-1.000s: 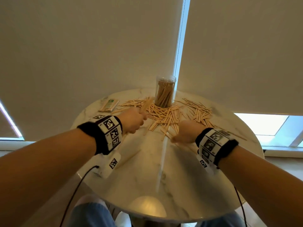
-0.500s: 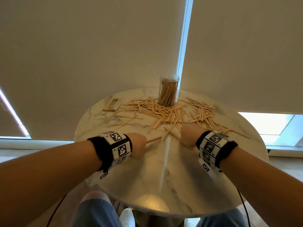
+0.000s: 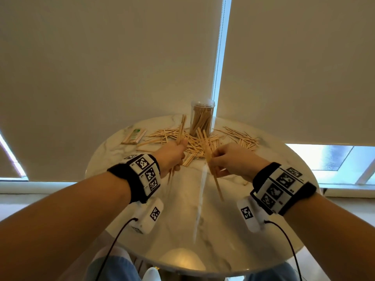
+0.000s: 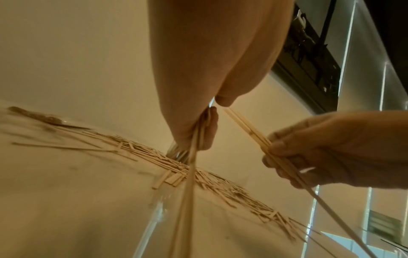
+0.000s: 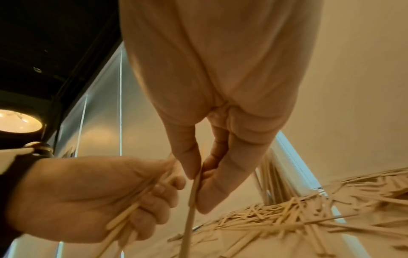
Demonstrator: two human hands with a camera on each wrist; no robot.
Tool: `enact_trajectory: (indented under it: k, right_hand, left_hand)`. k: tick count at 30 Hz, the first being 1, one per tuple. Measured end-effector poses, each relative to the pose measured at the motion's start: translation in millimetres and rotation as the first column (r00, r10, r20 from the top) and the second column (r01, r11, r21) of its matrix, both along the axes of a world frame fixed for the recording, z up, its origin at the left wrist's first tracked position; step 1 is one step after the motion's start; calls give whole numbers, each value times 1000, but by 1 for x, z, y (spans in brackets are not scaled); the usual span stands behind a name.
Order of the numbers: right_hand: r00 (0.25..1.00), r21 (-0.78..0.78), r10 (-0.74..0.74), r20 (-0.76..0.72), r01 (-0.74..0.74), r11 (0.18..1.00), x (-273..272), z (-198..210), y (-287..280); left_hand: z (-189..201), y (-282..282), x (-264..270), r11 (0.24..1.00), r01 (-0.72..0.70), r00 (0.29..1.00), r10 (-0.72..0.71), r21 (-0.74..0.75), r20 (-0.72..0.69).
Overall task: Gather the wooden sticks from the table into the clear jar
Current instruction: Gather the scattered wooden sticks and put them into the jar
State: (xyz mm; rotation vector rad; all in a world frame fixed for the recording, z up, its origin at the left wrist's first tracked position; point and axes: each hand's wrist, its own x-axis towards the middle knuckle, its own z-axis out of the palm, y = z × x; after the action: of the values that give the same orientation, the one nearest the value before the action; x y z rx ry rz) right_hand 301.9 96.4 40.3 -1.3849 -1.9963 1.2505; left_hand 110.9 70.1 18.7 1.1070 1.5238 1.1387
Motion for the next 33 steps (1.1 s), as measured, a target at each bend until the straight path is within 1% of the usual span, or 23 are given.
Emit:
enact_trajectory:
  k: [1, 4, 5, 7, 9, 12, 14, 16, 18, 19, 20, 21, 22, 23, 24, 26, 28, 29, 30, 31, 32, 33]
  right_hand:
    - [999, 16, 16, -29, -15, 1000, -5, 1, -2]
    - [991, 95, 56, -125, -44, 995, -19, 2, -7]
    - [983, 108, 77, -168, -59, 992, -23, 2, -9]
    - [972, 129, 100, -215, -74, 989, -27, 1, -11]
    - [976, 153, 94, -198, -64, 986, -28, -1, -10]
    - [991, 153, 65, -115, -47, 987, -24, -1, -4]
    - [998, 144, 25, -56, -17, 989, -21, -2, 1]
    - [1000, 152, 23, 5, -23, 988, -21, -4, 4]
    - [999, 174, 47, 26, -51, 983, -27, -6, 7]
    - [998, 196, 38, 57, -49, 979, -31, -6, 8]
    - [993, 221, 12, 115, -37, 975, -33, -6, 10]
    - [975, 253, -22, 221, -35, 967, -35, -7, 12]
    - [928, 283, -50, 370, -62, 957, -35, -7, 14]
    - [852, 293, -68, 519, -103, 951, -36, -9, 15]
    - [764, 282, -75, 641, -144, 949, -37, -11, 15]
    - [608, 205, -44, 793, -198, 958, -40, -12, 13]
    - [502, 161, -8, 865, -263, 951, -43, -12, 12]
    - [463, 152, 1, 887, -294, 944, -45, -12, 12]
    - [430, 148, 5, 903, -321, 935, -46, -12, 14]
    - [413, 136, 14, 911, -332, 933, -46, -12, 17]
    - [410, 120, 25, 912, -323, 939, -47, -13, 20]
    - [417, 98, 45, 908, -315, 944, -49, -13, 24]
  left_hand:
    - [0, 1, 3, 999, 42, 999, -42, 20, 13]
    - [-4, -1, 13, 971, 211, 977, -209, 110, -33]
    - [-4, -2, 16, 962, 230, 973, -226, 147, -45]
    - [-3, -1, 20, 964, 187, 981, -172, 189, -91]
    - [-4, 3, 18, 973, 100, 989, -74, 206, -127]
    - [-6, 11, 5, 978, -52, 987, 81, 203, -136]
    - [-6, 14, -5, 976, -125, 984, 145, 176, -107]
    - [-7, 18, -11, 975, -162, 974, 182, 151, -133]
    - [-8, 18, -12, 973, -167, 966, 193, 157, -170]
    - [-7, 18, -11, 973, -161, 973, 184, 163, -138]
    - [-6, 19, -9, 975, -155, 984, 166, 162, -59]
    - [-3, 18, -8, 975, -156, 987, 149, 158, 54]
    - [1, 17, -8, 974, -162, 980, 140, 158, 144]
    - [2, 17, -11, 970, -178, 974, 150, 166, 167]
    - [3, 18, -16, 965, -190, 978, 171, 178, 119]
    - [3, 21, -34, 964, -176, 977, 196, 199, -85]
    - [5, 25, -58, 970, -170, 946, 210, 174, -247]
    - [6, 29, -73, 973, -179, 906, 221, 147, -361]
    - [9, 30, -86, 976, -188, 833, 218, 109, -509]
    - [12, 30, -99, 978, -197, 729, 192, 68, -657]
    - [15, 31, -110, 981, -193, 620, 149, 34, -770]
    - [17, 31, -120, 982, -187, 529, 94, -8, -844]
